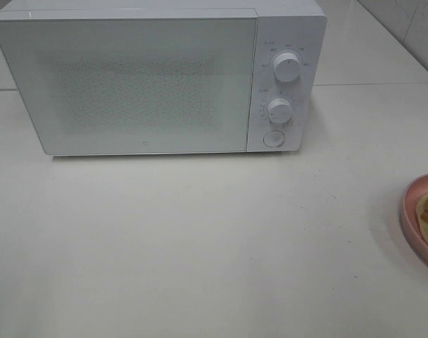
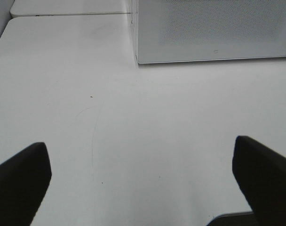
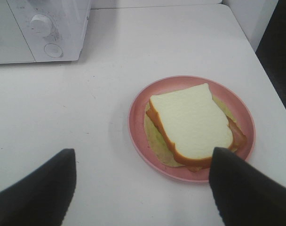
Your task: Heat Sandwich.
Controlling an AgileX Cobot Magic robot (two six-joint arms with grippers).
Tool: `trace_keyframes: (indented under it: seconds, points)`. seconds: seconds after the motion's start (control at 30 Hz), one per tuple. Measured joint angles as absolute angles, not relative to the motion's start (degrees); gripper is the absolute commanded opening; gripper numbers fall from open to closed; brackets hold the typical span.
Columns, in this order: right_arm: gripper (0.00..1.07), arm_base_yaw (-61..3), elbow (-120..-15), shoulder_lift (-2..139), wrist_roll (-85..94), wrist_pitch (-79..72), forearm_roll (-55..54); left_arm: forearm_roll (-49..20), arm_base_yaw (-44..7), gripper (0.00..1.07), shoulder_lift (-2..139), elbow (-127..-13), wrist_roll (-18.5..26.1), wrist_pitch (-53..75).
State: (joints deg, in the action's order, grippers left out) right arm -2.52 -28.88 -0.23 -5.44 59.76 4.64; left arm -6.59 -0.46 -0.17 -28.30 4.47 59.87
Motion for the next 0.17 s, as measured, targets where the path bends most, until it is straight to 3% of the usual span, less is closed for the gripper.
trace_keyframes:
  seconds: [0.17]
  points:
    - [0.76,-2.52,-28.88,-0.23,-5.44,59.76,4.64,-6.59,-0.46,0.98,-0.17,-28.3,4.47,59.87]
